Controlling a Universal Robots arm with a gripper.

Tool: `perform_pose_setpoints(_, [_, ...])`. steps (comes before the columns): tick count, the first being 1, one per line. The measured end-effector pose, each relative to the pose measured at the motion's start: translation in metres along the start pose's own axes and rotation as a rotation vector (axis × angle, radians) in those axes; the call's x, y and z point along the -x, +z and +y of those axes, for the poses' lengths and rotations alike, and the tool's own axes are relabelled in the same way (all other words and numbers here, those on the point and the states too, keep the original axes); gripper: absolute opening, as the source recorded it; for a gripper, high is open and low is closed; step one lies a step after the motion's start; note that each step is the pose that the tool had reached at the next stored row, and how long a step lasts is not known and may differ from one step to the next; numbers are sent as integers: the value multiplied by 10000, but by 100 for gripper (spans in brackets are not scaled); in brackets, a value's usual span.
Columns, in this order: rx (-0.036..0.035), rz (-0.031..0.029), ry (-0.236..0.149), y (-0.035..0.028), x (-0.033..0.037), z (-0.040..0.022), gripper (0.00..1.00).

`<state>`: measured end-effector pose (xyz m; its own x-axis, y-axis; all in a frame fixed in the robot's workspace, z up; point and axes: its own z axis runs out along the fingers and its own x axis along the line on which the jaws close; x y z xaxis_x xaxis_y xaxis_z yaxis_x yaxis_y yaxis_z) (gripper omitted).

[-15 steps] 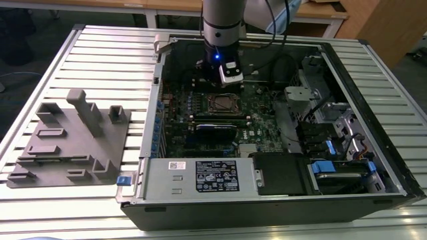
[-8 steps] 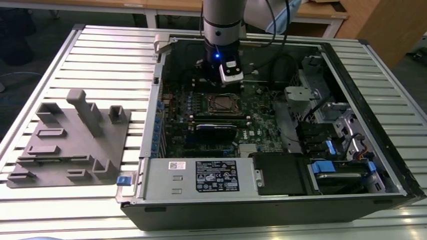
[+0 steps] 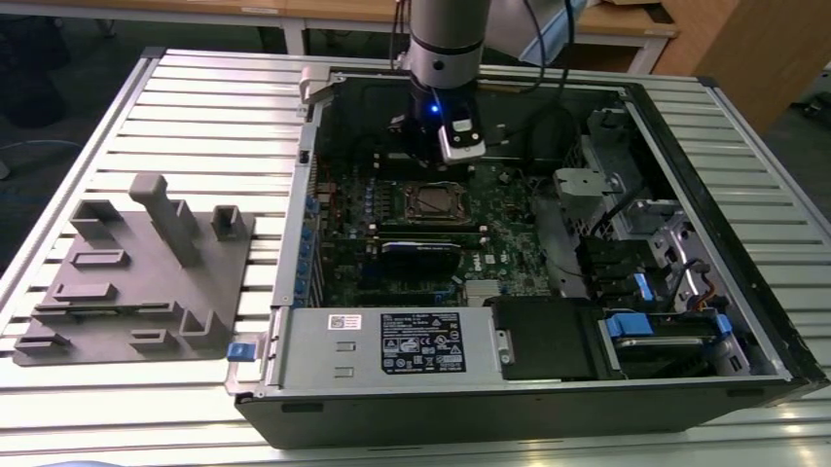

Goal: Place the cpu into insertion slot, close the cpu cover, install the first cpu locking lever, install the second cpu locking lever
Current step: 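Install the first cpu locking lever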

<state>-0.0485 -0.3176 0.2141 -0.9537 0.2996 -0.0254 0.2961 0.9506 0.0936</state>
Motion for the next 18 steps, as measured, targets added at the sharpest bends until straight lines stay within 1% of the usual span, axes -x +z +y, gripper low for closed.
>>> perform_pose_setpoints(2, [-63,61,-51,3,18,5,11])
perform_pose_setpoints(4, [-142,98,-175,6,24,7,11])
perform_pose_setpoints(5, [-215,112,-250,8,24,7,11])
perform_pose_setpoints(6, [-320,118,-326,9,24,7,11])
perform_pose_setpoints(7, [-452,110,-399,9,24,7,11])
perform_pose_setpoints(8, [-512,101,-423,10,24,7,11])
perform_pose_setpoints(11, [-561,92,-500,10,24,6,11])
perform_pose_setpoints(15, [-563,92,-508,10,24,6,11])
perform_pose_setpoints(17, [-561,98,-618,10,24,7,11])
perform_pose_setpoints(18, [-557,105,-731,10,24,7,11])
